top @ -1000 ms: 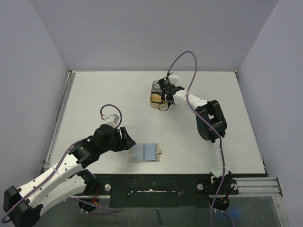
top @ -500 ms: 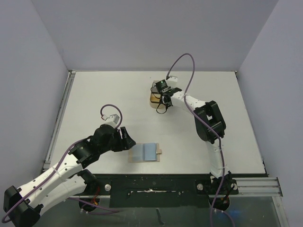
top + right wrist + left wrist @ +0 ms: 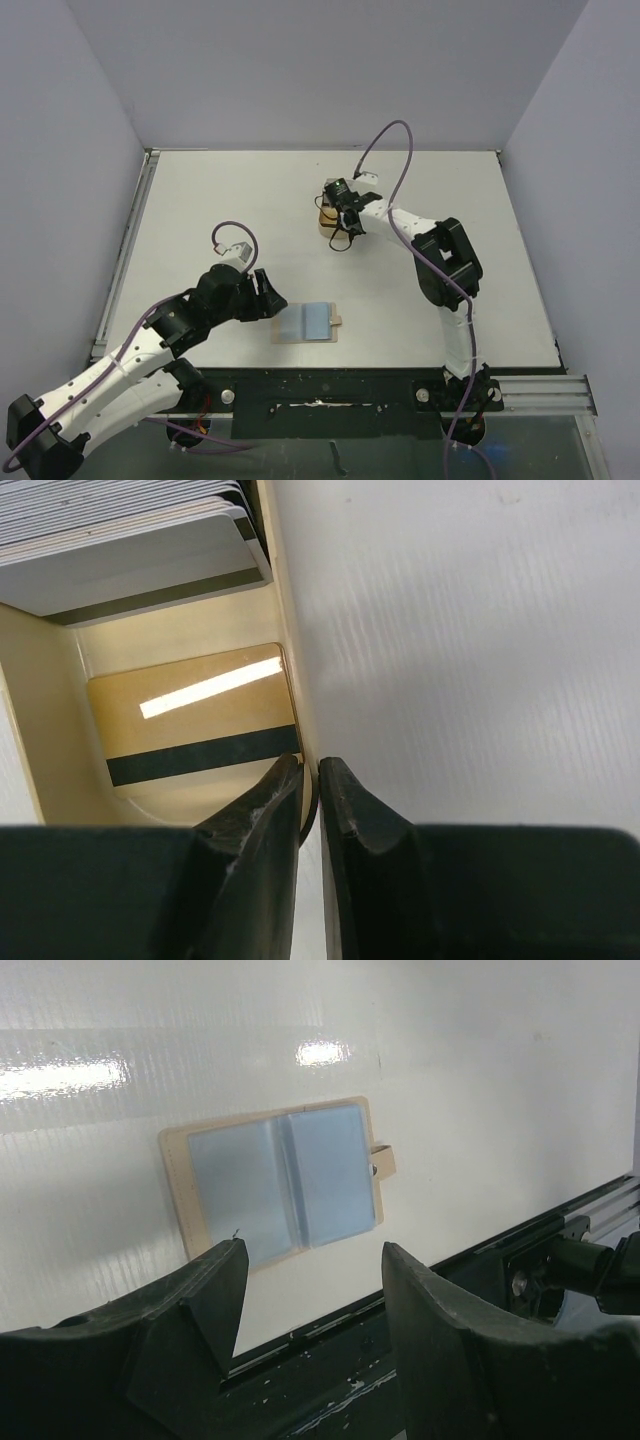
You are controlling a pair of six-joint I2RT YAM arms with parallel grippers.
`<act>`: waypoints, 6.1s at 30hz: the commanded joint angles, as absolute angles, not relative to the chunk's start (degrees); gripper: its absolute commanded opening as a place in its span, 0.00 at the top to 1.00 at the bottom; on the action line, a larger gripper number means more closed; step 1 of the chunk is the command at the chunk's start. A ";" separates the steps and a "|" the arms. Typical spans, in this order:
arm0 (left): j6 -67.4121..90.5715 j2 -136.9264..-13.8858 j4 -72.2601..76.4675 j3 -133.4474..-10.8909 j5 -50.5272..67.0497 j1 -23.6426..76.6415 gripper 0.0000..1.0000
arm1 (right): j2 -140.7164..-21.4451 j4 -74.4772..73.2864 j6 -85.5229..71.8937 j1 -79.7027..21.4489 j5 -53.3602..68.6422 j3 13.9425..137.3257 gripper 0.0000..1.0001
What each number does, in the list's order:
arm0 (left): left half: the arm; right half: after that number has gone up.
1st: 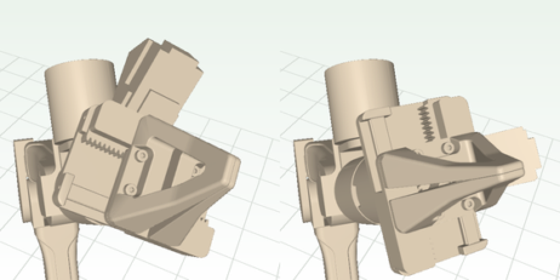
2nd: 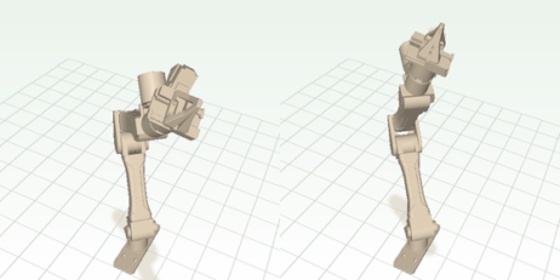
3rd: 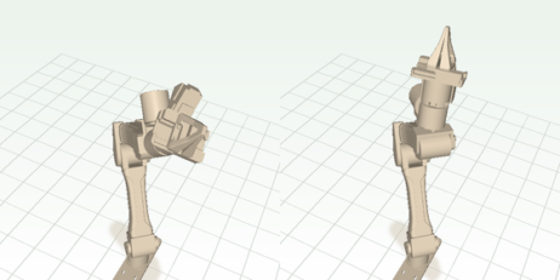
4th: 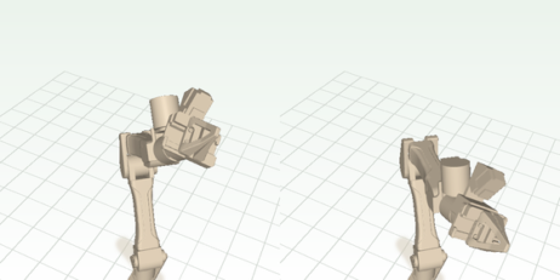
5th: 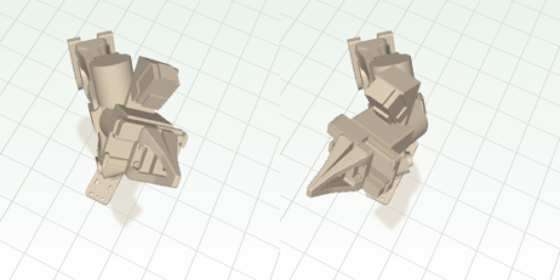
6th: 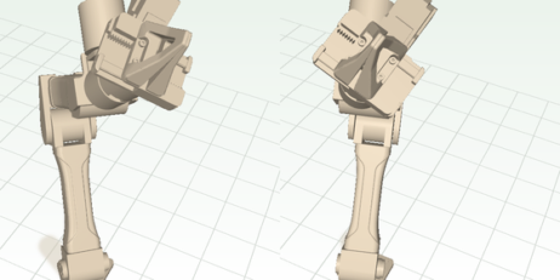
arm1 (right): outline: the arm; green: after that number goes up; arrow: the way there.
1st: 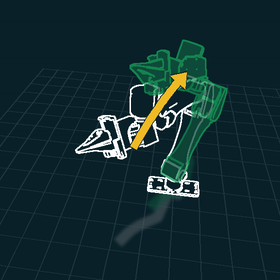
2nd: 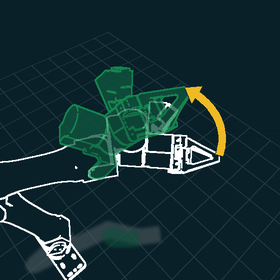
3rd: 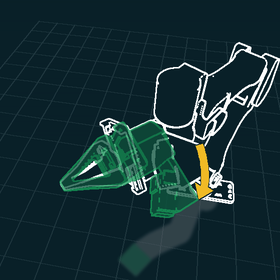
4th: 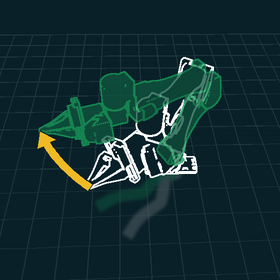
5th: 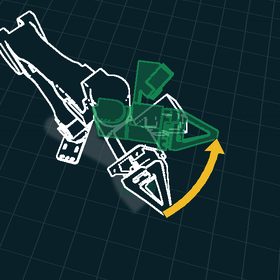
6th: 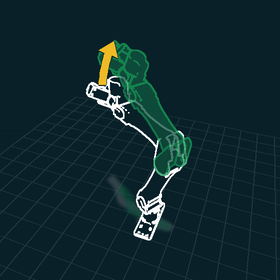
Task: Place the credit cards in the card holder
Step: Move the storage box to the center of the board, then pick up the credit card from the storage box.
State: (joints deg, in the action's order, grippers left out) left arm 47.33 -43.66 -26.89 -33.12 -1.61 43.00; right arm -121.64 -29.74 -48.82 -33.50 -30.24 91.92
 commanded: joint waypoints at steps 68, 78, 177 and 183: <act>47.81 -25.87 -36.65 -41.21 -10.39 45.35 0.45 | -123.79 -19.04 19.32 -35.86 -18.92 103.09 0.30; 47.81 -24.78 -36.50 -41.08 -11.07 45.35 0.45 | -124.97 -19.20 20.51 -34.87 -19.05 103.13 0.39; 53.27 -45.88 -24.46 -31.22 -7.11 45.09 0.74 | -82.52 -22.04 -31.88 -42.97 1.44 69.71 1.00; 54.16 -48.42 -19.33 -27.44 -5.38 44.87 0.82 | -77.07 -11.50 -42.35 -45.15 7.29 55.90 1.00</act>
